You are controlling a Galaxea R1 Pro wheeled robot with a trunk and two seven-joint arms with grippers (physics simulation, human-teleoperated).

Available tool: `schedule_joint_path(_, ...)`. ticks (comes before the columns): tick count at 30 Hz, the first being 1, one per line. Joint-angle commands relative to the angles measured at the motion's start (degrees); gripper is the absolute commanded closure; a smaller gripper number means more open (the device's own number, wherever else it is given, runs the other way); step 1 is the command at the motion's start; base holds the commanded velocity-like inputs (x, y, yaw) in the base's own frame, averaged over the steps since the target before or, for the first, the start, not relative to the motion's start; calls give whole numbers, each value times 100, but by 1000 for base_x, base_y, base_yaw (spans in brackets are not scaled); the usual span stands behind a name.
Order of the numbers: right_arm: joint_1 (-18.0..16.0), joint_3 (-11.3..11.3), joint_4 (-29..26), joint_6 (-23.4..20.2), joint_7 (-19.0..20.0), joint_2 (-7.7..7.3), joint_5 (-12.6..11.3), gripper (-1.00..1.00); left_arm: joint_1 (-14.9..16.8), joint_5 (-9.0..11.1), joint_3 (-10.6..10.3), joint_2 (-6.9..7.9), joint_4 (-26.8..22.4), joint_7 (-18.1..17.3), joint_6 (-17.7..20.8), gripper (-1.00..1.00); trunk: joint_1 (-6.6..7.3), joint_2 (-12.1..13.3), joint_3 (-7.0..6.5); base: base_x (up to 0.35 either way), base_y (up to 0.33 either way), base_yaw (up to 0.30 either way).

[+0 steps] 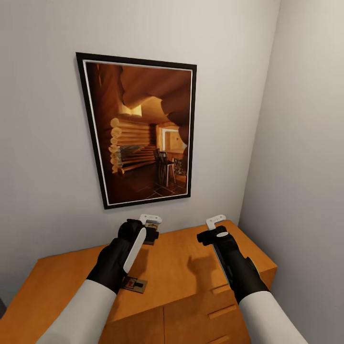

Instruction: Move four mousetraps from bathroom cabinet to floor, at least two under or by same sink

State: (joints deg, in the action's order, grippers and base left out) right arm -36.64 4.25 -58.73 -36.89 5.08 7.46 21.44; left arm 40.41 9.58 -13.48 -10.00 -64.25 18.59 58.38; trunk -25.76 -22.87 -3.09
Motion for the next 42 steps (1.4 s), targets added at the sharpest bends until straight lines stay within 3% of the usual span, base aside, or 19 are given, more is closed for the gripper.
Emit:
schedule_joint_path(1,-1,-3,-8,-28,49,1,59,-100,2,53,-6,0,-2,66,16,100,-2,-5,3,0,0,0)
schedule_joint_path(12,-1,-3,-1,-33,54,1,26,-100,2,52,-6,0,0,66,15,100,-2,-5,3,0,0,61)
schedule_joint_path(36,-1,0,131,-37,77,1,27,-100,2,44,-6,0,41,73,12,100,-2,-5,10,0,0,290)
schedule_joint_path(42,-1,61,225,-45,242,-6,47,-100,2,44,-6,0,101,75,15,100,-2,-5,23,0,0,298)
